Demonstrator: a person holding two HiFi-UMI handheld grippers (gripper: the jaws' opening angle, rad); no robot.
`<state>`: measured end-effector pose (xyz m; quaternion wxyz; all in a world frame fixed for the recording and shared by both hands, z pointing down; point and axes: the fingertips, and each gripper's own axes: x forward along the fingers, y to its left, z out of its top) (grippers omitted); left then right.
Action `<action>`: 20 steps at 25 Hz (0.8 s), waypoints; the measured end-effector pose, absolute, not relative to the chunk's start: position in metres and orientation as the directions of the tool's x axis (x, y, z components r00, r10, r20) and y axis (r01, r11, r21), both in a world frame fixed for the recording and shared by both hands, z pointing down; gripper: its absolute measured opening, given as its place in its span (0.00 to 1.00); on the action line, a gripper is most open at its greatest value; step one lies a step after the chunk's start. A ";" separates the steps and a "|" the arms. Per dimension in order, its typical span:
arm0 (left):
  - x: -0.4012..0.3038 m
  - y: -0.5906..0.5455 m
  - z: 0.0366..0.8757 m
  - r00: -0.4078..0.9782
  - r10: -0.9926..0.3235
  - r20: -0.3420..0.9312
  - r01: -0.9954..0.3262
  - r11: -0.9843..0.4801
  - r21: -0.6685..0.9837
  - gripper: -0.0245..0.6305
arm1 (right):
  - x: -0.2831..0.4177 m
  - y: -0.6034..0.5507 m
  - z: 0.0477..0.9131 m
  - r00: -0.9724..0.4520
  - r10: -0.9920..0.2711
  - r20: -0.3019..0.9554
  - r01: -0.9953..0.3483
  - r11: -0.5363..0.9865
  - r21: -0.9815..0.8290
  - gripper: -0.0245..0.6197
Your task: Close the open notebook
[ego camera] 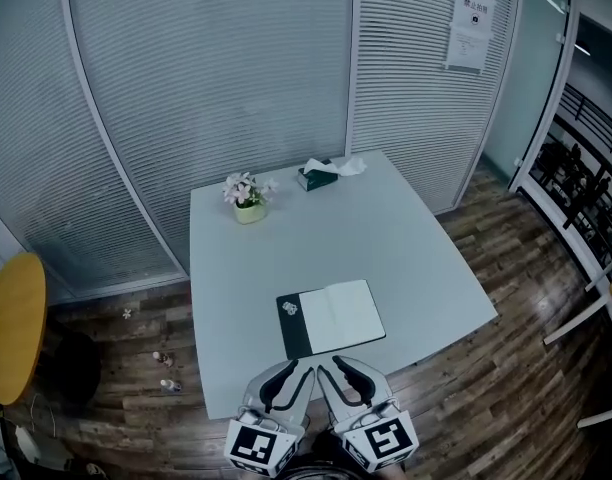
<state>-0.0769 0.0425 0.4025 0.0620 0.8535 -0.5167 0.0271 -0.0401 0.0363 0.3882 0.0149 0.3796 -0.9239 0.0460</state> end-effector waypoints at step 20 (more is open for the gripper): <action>-0.069 -0.029 0.407 0.315 -0.942 0.118 -0.948 -0.306 0.087 0.19 | -0.024 -0.040 0.394 -0.798 -0.599 0.069 -0.603 0.794 -0.079 0.20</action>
